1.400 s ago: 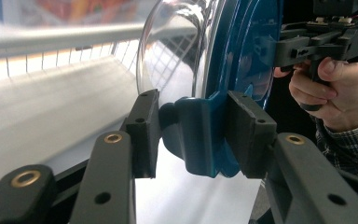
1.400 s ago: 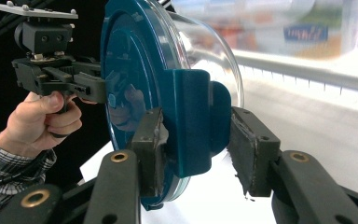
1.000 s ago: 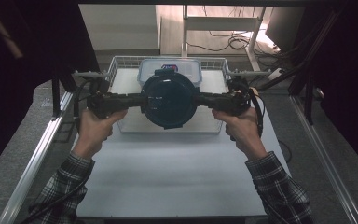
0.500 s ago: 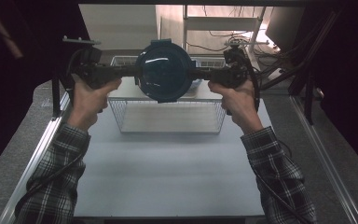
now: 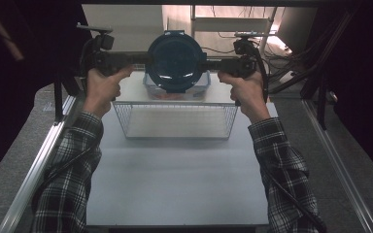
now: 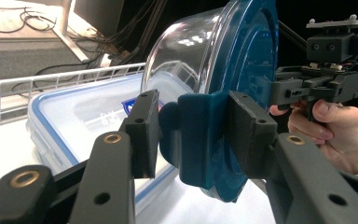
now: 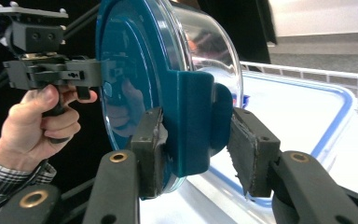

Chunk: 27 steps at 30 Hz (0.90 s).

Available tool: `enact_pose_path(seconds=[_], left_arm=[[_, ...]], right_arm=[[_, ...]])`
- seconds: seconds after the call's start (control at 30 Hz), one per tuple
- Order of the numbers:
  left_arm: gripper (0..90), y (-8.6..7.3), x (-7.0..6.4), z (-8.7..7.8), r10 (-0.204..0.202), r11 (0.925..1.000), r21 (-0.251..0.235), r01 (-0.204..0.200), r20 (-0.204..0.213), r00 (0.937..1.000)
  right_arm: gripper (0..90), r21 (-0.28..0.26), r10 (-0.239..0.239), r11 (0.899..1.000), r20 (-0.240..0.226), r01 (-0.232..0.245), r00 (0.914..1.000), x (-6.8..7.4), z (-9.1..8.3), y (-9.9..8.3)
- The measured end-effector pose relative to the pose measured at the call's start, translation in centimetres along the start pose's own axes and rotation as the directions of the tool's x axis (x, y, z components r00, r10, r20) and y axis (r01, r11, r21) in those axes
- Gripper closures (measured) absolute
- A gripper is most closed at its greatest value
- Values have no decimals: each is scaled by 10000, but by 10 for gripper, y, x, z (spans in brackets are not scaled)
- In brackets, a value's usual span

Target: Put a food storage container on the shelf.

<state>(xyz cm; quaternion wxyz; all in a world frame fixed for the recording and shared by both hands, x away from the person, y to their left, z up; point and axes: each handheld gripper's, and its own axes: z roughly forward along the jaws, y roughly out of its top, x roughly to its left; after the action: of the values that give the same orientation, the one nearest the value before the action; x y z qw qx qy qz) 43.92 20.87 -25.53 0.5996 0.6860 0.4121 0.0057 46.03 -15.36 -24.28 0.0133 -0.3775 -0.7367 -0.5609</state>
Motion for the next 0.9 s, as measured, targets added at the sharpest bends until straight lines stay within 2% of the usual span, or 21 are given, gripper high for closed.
enact_pose_path(seconds=[0.2,0.37,0.53,0.7,0.77,0.8,0.83,0.9], left_arm=[[555,1,0,5,240,9997,-31,-241,-169,9996],[543,0,-1,6,620,9980,-55,-622,-304,9976],[535,-1,3,8,595,9981,-132,-597,-186,9981],[519,-2,18,11,177,9993,-339,-170,215,9996],[512,-2,17,12,408,9986,-337,-418,-304,9987],[538,-2,16,13,568,9981,-201,-580,-549,9969],[555,-2,15,15,681,9975,-130,-692,-731,9950],[542,-1,12,17,755,9968,-189,-776,-946,9927]], right_arm=[[548,32,3,10000,295,-4,9996,-3,3,4],[537,79,-43,10000,413,39,9991,-4,3,6],[528,9,119,9999,295,-119,9995,-8,5,6],[495,-27,211,9998,145,-211,9997,-11,9,7],[465,-35,232,9997,144,-231,9996,-12,12,8],[425,-44,256,9997,225,-255,9994,-12,14,8],[379,-51,401,9992,317,-399,9987,-12,16,8],[364,-92,952,9954,325,-949,9949,-18,21,8]])
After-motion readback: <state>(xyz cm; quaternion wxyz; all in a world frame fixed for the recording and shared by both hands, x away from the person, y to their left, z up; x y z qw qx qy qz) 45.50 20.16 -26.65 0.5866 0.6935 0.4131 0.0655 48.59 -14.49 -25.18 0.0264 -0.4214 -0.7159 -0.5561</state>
